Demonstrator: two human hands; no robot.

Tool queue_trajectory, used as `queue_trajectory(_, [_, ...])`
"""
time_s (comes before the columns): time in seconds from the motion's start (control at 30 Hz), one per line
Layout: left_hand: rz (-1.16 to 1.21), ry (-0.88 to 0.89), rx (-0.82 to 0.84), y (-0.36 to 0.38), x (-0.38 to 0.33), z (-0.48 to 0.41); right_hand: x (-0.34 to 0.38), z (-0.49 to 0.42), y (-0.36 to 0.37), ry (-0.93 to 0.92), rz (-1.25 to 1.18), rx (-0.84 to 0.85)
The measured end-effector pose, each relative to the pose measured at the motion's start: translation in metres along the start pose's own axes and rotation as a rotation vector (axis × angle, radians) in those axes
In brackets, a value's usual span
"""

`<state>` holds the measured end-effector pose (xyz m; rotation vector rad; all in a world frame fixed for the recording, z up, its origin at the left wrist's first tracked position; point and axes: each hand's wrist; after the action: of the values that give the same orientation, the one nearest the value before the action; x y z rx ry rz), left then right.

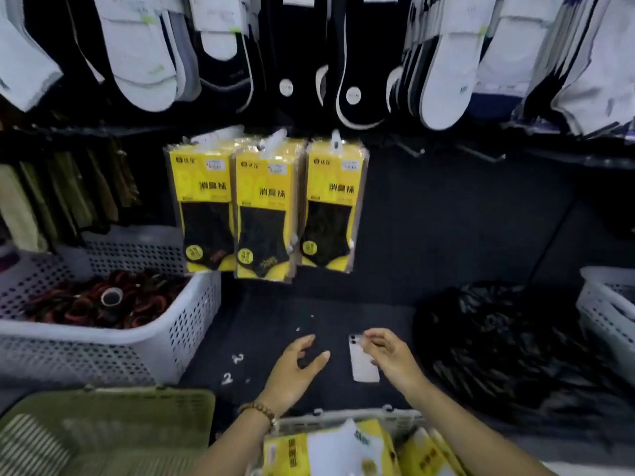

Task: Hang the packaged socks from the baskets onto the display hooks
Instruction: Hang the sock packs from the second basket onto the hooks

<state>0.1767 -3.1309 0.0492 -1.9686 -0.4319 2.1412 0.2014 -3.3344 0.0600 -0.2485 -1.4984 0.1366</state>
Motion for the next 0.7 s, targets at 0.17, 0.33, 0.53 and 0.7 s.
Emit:
queue_trajectory(0.17, [-0.052,-0.170,-0.037,0.021,0.097,0.062,-0.105,0.053,-0.003,0.266,0.163,-0.010])
queue_trajectory(0.33, [-0.236,-0.191,-0.082,0.012,0.146,0.077,-0.157,0.080,-0.016,0.403,0.257,0.029])
queue_trajectory(0.53, [-0.635,-0.269,0.194,0.026,0.173,0.078,-0.164,0.077,-0.010,0.410,0.333,0.026])
queue_trajectory(0.7, [-0.725,-0.191,0.300,0.030,0.179,0.081,-0.166,0.077,-0.012,0.574,0.108,0.080])
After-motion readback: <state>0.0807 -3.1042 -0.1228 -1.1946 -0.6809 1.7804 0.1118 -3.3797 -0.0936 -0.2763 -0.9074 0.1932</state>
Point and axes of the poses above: each hand's wrist, its own z-axis away from the middle knuckle, its own y-axis out of the palm, x = y × z, and after that the axes turned 7 degrees about -x, right-handed
